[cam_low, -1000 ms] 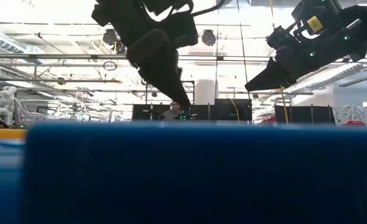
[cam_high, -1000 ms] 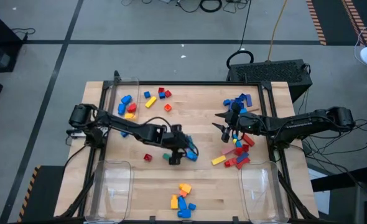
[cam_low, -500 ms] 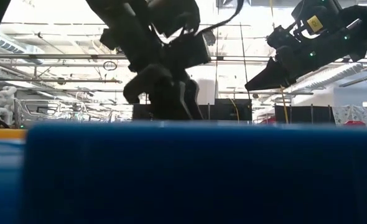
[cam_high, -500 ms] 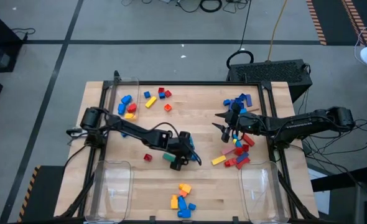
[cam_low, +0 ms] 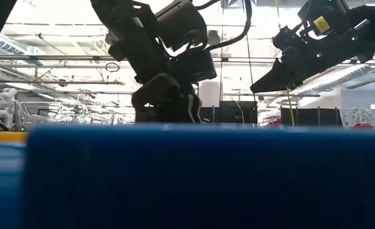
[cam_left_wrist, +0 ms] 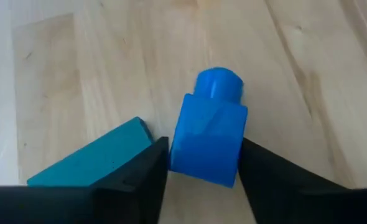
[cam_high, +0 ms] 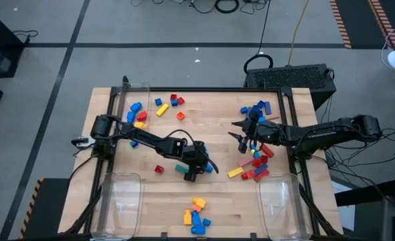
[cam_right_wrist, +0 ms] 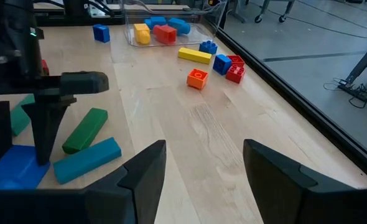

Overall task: Sort blocks by size
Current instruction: Put the blue one stud game piece into the top left transparent bin

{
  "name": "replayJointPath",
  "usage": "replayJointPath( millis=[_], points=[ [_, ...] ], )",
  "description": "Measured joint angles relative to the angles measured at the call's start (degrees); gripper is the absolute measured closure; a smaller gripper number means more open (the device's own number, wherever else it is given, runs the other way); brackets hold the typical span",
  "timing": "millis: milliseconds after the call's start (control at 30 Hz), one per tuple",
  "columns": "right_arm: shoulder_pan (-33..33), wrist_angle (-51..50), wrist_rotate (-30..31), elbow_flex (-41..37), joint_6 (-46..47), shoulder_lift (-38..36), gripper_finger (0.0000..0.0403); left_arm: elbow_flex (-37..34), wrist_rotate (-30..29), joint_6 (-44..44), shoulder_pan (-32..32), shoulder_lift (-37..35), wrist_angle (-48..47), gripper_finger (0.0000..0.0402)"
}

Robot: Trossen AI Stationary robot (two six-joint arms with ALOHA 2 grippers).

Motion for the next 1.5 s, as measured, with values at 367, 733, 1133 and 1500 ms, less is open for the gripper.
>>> replayJointPath(
  millis=[367, 733, 1133, 1500],
  points=[
    [0.01, -0.04, 0.0, 0.0, 0.02, 0.0, 0.0202, 0.0, 0.14, -8.02, 2.71, -3.13, -2.36, 0.0262],
    [-0.04, -0.1, 0.02, 0.0, -0.02, 0.0, 0.0202, 0.02, -18.28, -18.71, 6.38, -18.12, -21.85, 0.0258],
    [-0.04, 0.14, 0.1, 0.0, 2.22, 0.0, 0.0202, -0.89, -36.92, -35.05, 17.69, -32.06, -50.04, 0.0257],
    [-0.06, 1.92, 0.04, 0.0, 1.45, 0.0, 0.0202, -11.76, -27.9, -36.58, 33.75, -37.68, -51.73, 0.0256]
  ],
)
